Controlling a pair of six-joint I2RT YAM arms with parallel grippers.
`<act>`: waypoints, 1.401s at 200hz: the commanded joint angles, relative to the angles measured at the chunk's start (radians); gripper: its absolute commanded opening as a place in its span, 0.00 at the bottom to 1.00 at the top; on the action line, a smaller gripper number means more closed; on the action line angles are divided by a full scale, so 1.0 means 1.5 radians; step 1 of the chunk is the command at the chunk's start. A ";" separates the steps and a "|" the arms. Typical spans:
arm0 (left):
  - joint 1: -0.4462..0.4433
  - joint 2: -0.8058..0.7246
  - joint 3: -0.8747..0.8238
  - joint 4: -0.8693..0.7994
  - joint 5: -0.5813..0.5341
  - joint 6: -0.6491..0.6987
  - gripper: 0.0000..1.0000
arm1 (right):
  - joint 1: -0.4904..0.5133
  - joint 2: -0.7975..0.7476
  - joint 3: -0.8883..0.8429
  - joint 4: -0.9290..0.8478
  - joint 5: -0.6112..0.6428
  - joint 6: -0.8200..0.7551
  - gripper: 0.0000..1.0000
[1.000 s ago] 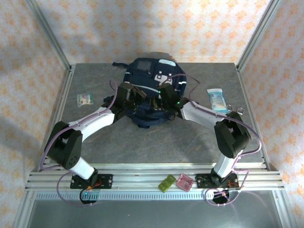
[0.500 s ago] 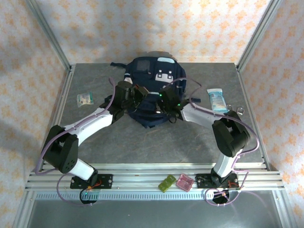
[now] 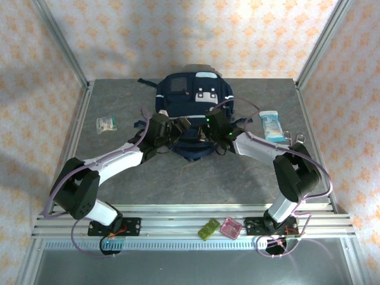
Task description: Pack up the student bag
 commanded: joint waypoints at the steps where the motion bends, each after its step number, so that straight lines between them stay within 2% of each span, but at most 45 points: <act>1: -0.008 0.022 0.014 0.036 -0.052 -0.010 0.70 | 0.014 -0.013 0.003 0.047 -0.024 -0.016 0.00; 76: -0.014 0.113 0.056 0.086 -0.122 -0.021 0.72 | 0.034 0.011 -0.005 0.076 -0.040 -0.024 0.00; 96: -0.010 0.139 0.070 0.087 -0.121 -0.024 0.67 | 0.038 0.018 -0.006 0.082 -0.049 -0.024 0.00; 107: -0.007 0.151 0.074 0.083 -0.118 -0.031 0.57 | 0.042 0.022 -0.006 0.085 -0.054 -0.027 0.00; 114: -0.004 0.159 0.073 0.090 -0.112 -0.036 0.47 | 0.045 0.024 -0.007 0.087 -0.054 -0.028 0.00; 128: 0.003 0.171 0.068 0.102 -0.092 -0.049 0.22 | 0.048 0.029 -0.011 0.089 -0.053 -0.029 0.00; 136: 0.007 0.175 0.067 0.103 -0.085 -0.053 0.15 | 0.049 0.032 -0.013 0.091 -0.055 -0.028 0.00; 147: 0.011 0.176 0.067 0.100 -0.083 -0.054 0.00 | 0.050 0.033 -0.017 0.094 -0.056 -0.028 0.00; 177: 0.017 0.169 0.070 0.083 -0.077 -0.050 0.00 | 0.051 0.038 -0.020 0.088 -0.045 -0.031 0.00; 207: 0.030 0.149 0.054 0.072 -0.079 -0.045 0.00 | 0.045 0.034 -0.024 0.060 0.002 -0.033 0.00; 280: 0.074 0.110 0.012 0.046 -0.080 -0.017 0.00 | -0.048 -0.004 -0.103 0.027 0.102 -0.011 0.00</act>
